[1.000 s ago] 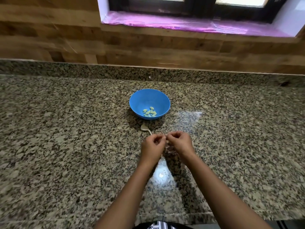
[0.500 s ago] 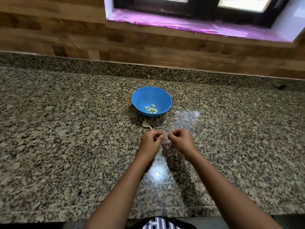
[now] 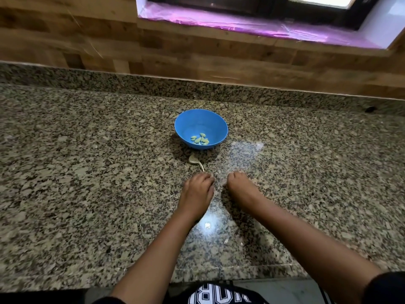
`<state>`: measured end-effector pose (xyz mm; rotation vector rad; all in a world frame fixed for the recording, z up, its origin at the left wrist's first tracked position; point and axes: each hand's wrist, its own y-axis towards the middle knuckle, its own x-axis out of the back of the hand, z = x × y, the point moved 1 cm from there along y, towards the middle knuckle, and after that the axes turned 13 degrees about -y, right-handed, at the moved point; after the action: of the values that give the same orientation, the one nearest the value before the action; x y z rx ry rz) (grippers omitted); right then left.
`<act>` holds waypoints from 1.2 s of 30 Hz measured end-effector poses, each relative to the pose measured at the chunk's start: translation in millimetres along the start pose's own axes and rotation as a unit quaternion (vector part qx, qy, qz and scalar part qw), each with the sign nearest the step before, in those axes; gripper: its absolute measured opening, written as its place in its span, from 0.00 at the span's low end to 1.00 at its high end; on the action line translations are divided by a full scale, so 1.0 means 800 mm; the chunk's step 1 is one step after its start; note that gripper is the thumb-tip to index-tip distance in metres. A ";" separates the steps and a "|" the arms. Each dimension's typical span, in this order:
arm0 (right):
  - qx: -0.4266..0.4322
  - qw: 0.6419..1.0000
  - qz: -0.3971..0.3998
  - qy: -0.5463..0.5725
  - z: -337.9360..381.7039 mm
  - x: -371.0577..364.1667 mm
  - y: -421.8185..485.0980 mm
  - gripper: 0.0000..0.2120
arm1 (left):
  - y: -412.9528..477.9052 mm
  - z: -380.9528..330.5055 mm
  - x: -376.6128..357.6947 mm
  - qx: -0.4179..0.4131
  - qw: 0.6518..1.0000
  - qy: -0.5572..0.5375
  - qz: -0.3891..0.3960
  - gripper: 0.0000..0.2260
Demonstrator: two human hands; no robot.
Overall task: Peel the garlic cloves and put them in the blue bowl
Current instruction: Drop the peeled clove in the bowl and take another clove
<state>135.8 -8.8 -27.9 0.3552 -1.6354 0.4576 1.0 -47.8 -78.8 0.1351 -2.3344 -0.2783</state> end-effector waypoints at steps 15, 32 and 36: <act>-0.165 0.697 0.053 0.696 0.017 0.030 -0.007 0.08 | 0.026 -0.049 0.027 0.281 0.712 -0.638 -0.076 0.04; -0.176 0.804 -0.016 0.568 0.019 0.037 -0.001 0.07 | 0.042 -0.042 0.044 0.347 0.550 -0.745 -0.145 0.10; -0.181 0.829 -0.047 0.527 0.018 0.035 -0.002 0.07 | 0.041 -0.043 0.046 0.328 0.571 -0.739 -0.140 0.11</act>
<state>121.0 -16.5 -1.1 -0.1216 -0.5775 0.1796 -0.6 -28.1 -22.5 0.9738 -3.9905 0.6954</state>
